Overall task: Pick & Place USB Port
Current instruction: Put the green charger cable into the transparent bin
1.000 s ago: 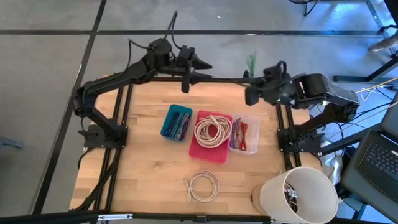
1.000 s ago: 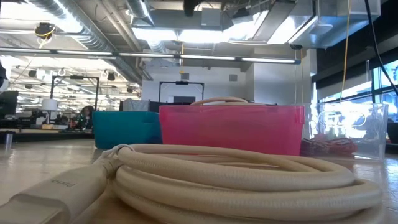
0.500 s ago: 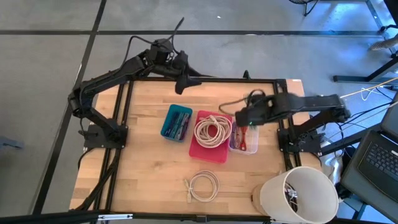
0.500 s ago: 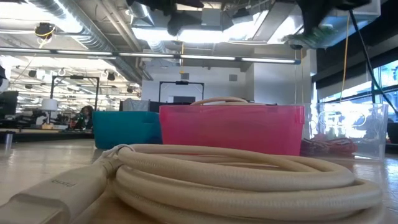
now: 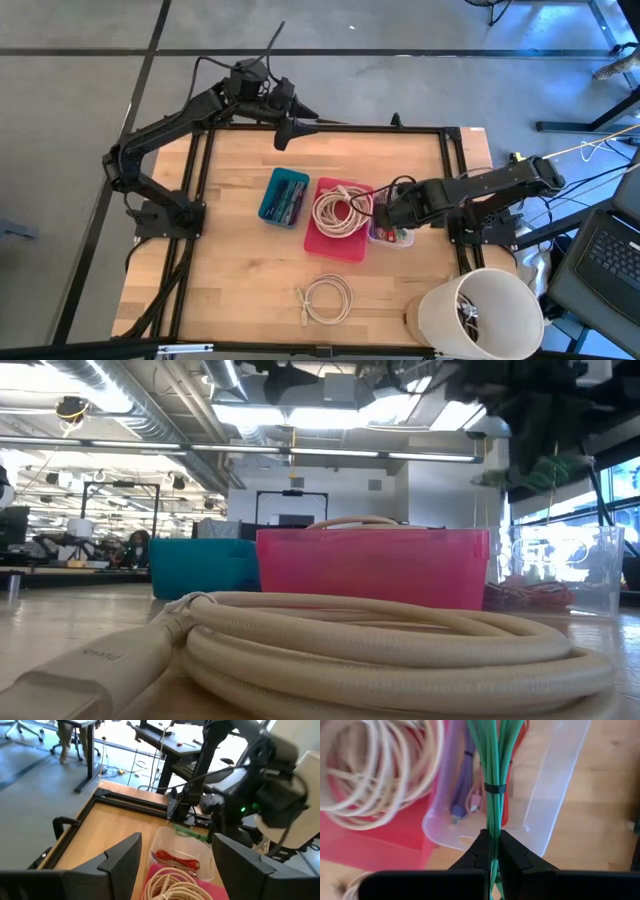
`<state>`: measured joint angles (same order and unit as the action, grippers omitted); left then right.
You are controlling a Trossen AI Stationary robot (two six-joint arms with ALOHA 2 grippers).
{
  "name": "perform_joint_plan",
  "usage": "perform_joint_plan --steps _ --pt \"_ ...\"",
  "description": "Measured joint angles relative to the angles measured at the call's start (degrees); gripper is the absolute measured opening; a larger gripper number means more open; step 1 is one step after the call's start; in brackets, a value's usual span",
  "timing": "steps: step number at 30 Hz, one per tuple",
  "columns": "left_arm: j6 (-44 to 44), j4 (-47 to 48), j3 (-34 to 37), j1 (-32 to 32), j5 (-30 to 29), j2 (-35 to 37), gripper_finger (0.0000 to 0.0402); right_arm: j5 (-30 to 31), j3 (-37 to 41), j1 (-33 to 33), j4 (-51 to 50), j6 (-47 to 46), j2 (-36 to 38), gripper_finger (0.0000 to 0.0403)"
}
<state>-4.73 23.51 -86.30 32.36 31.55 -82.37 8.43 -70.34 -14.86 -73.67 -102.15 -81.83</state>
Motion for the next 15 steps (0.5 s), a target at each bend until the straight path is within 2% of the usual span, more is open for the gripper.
perform_joint_plan --steps 11,15 --pt "-0.4 -0.3 0.0 0.0 0.0 1.3 0.0235 -3.4 10.5 3.9 7.0 2.0 0.1 0.0012" --pt "-1.4 -0.5 0.0 -0.1 0.0 1.3 0.0235 -4.1 13.7 5.5 12.5 4.1 0.2 0.0012"
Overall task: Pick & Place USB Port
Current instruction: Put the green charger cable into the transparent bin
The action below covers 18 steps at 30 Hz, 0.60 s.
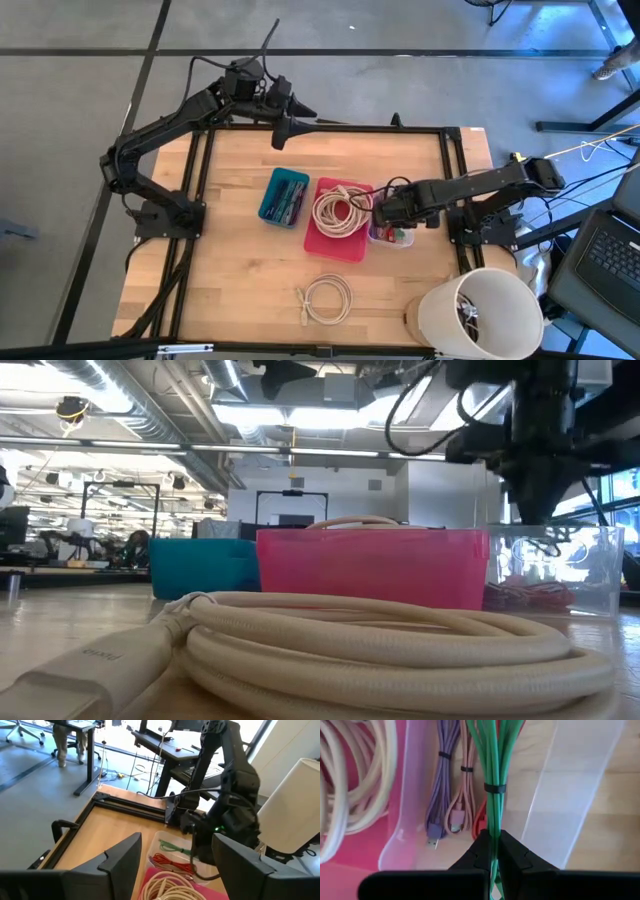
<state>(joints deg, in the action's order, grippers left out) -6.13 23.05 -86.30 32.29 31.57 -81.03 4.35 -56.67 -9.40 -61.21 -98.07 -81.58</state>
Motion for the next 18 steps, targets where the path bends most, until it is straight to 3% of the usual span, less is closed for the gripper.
perform_joint_plan --steps 18 --pt "-0.9 -0.1 0.0 -1.9 0.2 0.0 0.0235 -6.8 14.7 1.8 16.7 0.9 0.0 0.0012"
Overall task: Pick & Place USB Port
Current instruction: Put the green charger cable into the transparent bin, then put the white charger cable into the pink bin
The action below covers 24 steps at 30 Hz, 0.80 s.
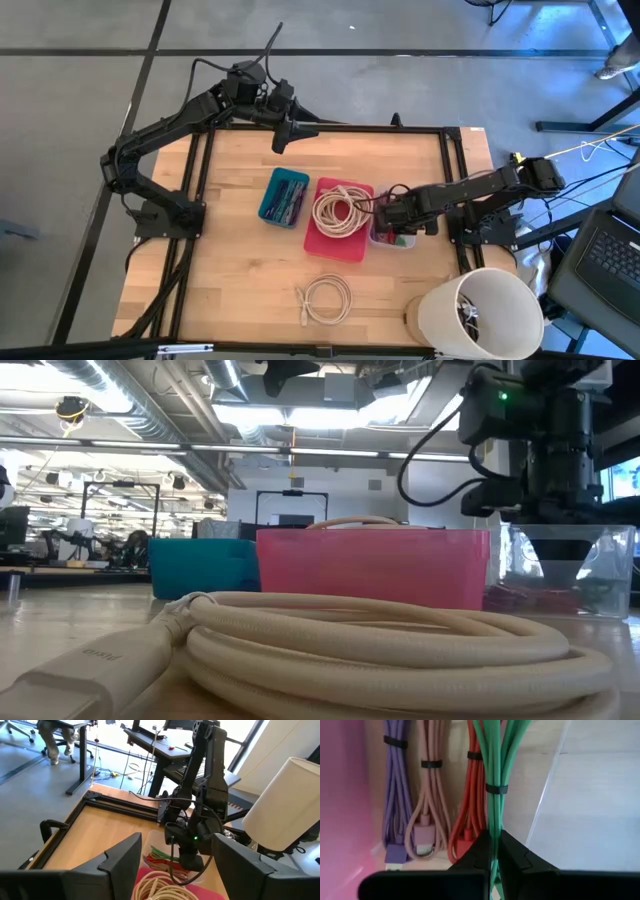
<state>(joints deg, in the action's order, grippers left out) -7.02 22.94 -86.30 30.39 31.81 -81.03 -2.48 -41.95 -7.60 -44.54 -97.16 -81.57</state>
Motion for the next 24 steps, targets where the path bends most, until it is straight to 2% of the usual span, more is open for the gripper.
perform_joint_plan --steps 8,16,24 --pt "-1.1 0.0 0.0 0.0 0.0 0.0 0.0235 0.2 1.7 0.0 2.3 -0.1 0.1 0.0014" --pt "-1.2 0.0 0.0 0.0 0.0 0.0 0.0235 5.1 -2.2 0.0 -3.3 0.1 0.0 0.0109" --pt "-1.2 0.0 0.0 0.0 0.0 0.0 0.0235 7.5 -7.8 -0.3 -12.6 3.1 0.0 0.0171"
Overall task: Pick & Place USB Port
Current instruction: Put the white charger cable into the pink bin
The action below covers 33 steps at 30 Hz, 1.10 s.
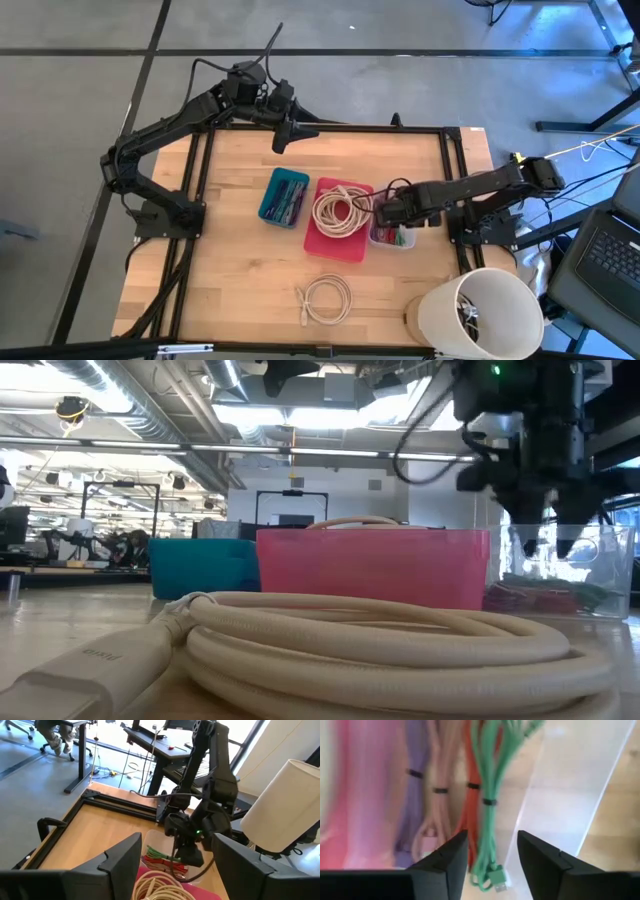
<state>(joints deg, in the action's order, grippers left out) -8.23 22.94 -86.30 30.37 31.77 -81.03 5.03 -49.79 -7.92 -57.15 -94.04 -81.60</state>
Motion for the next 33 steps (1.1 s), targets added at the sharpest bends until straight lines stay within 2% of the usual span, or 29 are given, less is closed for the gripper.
perform_joint_plan --steps 5,11,15,22,33 --pt "1.4 -0.1 0.0 0.1 -0.3 0.7 0.0235 8.4 -7.6 -2.0 -2.1 4.3 0.0 0.0187" --pt "2.9 -0.3 0.0 1.7 -0.9 3.3 0.0235 7.2 -17.1 -6.6 0.3 10.5 0.0 0.0183" --pt "3.0 -0.1 0.0 3.3 -1.0 5.3 0.0235 9.2 -21.3 -11.6 4.6 9.7 0.0 0.0178" --pt "3.0 -0.4 0.0 5.8 -0.9 8.6 0.0235 10.4 -21.1 -19.1 16.4 2.5 -3.2 0.0177" --pt "3.0 -0.5 0.0 6.5 -0.8 10.0 0.0235 -1.1 -21.1 -25.0 30.4 -3.8 -19.5 0.0177"
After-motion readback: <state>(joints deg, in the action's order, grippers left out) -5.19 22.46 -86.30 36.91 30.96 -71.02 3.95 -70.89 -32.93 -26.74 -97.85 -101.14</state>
